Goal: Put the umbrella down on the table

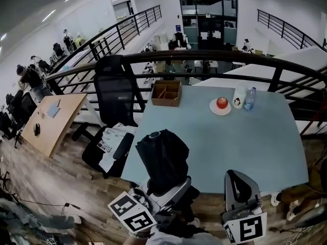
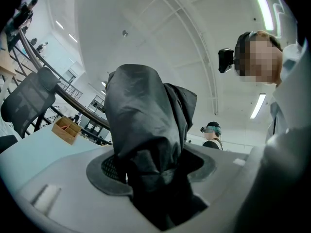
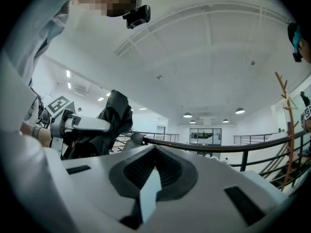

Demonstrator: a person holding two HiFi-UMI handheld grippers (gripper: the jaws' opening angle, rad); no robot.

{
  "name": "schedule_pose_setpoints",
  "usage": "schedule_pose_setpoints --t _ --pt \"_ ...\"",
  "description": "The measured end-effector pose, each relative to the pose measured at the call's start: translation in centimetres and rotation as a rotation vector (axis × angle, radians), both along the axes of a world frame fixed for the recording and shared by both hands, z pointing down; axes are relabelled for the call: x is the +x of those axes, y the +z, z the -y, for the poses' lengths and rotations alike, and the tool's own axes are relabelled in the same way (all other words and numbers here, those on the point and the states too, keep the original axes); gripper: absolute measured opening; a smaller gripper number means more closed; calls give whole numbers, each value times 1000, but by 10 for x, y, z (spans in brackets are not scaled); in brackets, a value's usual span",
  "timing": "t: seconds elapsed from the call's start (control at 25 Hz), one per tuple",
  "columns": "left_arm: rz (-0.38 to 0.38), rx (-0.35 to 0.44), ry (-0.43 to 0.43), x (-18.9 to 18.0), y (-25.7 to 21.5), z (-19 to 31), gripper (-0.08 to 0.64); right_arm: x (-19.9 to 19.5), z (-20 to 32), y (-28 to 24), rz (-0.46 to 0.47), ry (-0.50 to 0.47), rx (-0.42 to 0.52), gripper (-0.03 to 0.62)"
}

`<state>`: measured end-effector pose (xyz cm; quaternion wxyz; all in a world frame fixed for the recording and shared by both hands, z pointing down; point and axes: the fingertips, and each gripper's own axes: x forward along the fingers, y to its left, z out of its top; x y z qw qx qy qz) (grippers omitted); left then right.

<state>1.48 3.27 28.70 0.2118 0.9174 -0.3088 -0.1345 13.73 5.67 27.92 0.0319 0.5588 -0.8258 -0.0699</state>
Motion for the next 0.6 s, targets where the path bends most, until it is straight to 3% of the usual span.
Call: schedule_pose_setpoints --t 0.6 --pt "25 -23 -18 13 9 25 288 18 18 14 14 1 -38 -2"
